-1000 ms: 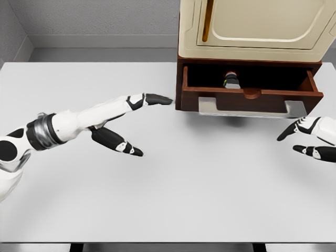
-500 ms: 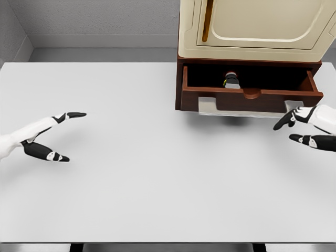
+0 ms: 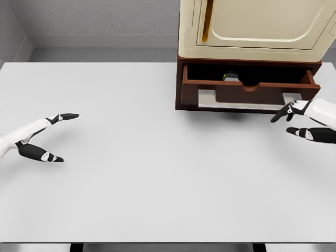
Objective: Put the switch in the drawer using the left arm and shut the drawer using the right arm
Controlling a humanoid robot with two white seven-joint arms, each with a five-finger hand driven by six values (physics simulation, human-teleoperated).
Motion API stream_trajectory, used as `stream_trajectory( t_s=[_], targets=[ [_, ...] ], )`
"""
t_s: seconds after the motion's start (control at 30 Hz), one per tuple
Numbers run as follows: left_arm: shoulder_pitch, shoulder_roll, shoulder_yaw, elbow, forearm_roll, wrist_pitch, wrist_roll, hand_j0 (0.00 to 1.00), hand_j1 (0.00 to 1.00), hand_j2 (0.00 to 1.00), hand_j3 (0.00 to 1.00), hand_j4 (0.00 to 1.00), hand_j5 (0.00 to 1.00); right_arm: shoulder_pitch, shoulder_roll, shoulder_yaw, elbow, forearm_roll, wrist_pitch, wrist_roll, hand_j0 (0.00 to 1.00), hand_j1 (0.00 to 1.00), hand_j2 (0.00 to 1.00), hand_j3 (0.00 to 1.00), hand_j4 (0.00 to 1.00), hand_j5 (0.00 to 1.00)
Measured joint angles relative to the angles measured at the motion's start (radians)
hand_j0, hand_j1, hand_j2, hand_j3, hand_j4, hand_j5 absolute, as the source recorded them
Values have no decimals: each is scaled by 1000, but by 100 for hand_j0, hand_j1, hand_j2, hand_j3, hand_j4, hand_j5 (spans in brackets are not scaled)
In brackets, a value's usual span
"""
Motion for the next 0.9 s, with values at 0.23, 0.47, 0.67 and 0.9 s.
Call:
stream_trajectory(
  t_s=[0.23, 0.47, 0.67, 0.9],
  targets=[
    [0, 3, 0, 6, 0, 0, -1, 100, 100, 100, 100, 100, 100, -48, 4, 44, 43, 0, 0, 0, 62, 62, 62, 62, 62, 62],
    [2, 6, -1, 11, -3, 0, -1, 100, 100, 100, 100, 100, 100, -97, 13, 69, 72, 7, -2, -1, 62, 62, 62, 62, 62, 62],
    [2, 8, -2, 13, -5, 0, -1, 100, 100, 100, 100, 100, 100, -132, 26, 91, 98, 12, -2, -1, 62, 62, 62, 62, 62, 62],
    [0, 8, -2, 13, -18, 0, -1, 100, 100, 100, 100, 100, 100, -172, 39, 115, 127, 25, -1, -1, 63, 63, 63, 63, 63, 63]
  ],
)
